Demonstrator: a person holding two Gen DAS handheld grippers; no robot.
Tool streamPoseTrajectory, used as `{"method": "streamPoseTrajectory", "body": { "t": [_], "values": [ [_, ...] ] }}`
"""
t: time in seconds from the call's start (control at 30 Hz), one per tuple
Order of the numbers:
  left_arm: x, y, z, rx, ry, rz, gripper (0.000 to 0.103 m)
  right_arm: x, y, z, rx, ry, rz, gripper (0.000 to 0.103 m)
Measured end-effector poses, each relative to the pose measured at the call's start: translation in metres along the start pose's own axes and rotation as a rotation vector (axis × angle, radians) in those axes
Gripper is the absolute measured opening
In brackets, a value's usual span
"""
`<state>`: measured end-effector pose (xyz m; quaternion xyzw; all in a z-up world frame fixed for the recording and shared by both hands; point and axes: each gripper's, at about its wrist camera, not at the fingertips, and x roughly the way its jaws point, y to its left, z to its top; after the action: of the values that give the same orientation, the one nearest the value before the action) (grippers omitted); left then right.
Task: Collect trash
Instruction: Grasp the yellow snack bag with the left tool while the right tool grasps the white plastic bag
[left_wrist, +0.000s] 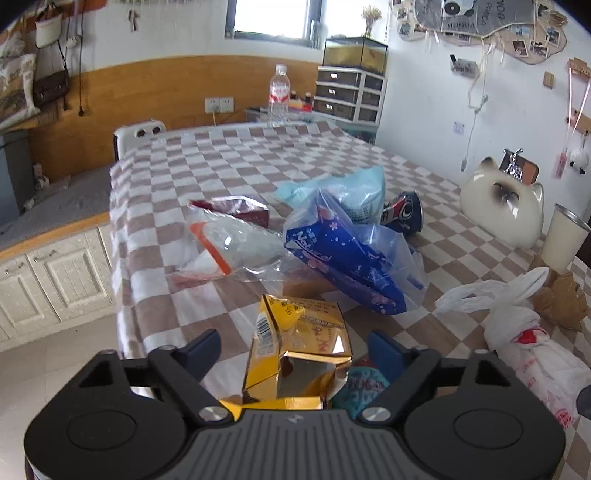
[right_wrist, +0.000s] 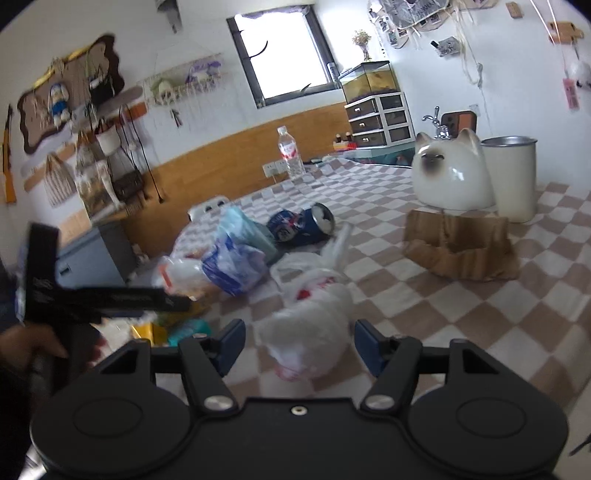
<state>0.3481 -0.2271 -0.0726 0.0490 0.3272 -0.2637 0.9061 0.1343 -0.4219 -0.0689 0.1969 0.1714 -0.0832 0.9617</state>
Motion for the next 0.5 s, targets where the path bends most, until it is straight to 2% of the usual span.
{"method": "streamPoseTrajectory", "body": {
  "t": [0.1,0.2,0.33,0.37,0.4,0.5],
  "values": [
    [0.010,0.003,0.003,-0.029,0.036,-0.013,0.076,0.009,0.003,0.004,0.047,-0.002,0.013,0.069],
    [0.016,0.011,0.003,-0.086,0.056,-0.021,0.064,0.019,0.007,0.007,0.045,0.000,-0.033,0.069],
    [0.013,0.017,0.002,-0.121,0.048,-0.038,0.063,0.034,0.005,0.010,0.042,0.050,-0.069,0.068],
    [0.012,0.018,0.001,-0.120,0.046,-0.038,0.062,0.037,0.002,0.010,0.045,0.064,-0.070,0.064],
    [0.009,0.019,0.000,-0.121,0.041,-0.037,0.062,0.040,0.001,0.010,0.047,0.075,-0.067,0.055],
    [0.000,0.020,-0.004,-0.121,0.020,-0.029,0.062,0.043,-0.003,0.006,0.032,0.091,-0.051,0.035]
  ]
}}
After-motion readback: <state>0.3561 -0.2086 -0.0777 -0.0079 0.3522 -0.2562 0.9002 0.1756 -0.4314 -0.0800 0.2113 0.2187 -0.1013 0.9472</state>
